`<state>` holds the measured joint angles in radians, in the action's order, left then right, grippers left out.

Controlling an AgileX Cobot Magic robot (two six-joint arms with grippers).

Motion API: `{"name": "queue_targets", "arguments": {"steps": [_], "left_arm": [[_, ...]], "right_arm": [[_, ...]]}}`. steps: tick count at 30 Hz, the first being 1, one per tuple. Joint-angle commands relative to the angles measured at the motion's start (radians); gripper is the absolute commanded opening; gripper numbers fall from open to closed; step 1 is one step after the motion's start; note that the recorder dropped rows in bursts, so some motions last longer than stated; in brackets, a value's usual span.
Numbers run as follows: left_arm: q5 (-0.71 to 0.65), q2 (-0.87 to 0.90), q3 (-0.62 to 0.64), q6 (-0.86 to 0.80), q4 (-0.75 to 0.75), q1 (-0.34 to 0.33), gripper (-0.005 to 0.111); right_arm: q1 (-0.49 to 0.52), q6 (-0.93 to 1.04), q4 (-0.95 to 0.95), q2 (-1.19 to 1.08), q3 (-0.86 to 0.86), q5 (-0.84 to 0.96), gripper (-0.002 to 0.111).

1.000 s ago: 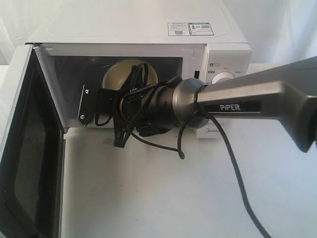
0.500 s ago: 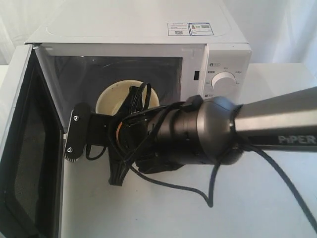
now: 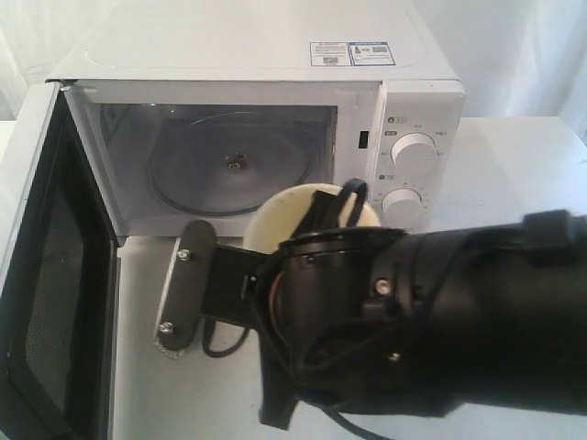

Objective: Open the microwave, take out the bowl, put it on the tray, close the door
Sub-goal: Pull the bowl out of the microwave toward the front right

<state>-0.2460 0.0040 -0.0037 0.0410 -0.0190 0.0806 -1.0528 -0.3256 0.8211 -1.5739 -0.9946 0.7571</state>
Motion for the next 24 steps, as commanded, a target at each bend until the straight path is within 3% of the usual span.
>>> {"name": "queue_targets", "arguments": {"steps": [1,10,16,24], "left_arm": [[-0.001,-0.004,0.004,0.004,0.004,-0.001,0.000],[-0.001,-0.004,0.004,0.004,0.004,-0.001,0.000],[-0.001,-0.004,0.004,0.004,0.004,-0.001,0.000],[-0.001,-0.004,0.004,0.004,0.004,-0.001,0.000]], "right_arm": [[-0.002,0.035,-0.057,0.103,0.084,0.079,0.000],[0.085,0.035,-0.069,0.266,0.227,0.072,0.000],[0.173,0.092,-0.166,0.271,0.284,0.042,0.000],[0.209,0.165,-0.247,0.272,0.327,-0.035,0.000]]}}
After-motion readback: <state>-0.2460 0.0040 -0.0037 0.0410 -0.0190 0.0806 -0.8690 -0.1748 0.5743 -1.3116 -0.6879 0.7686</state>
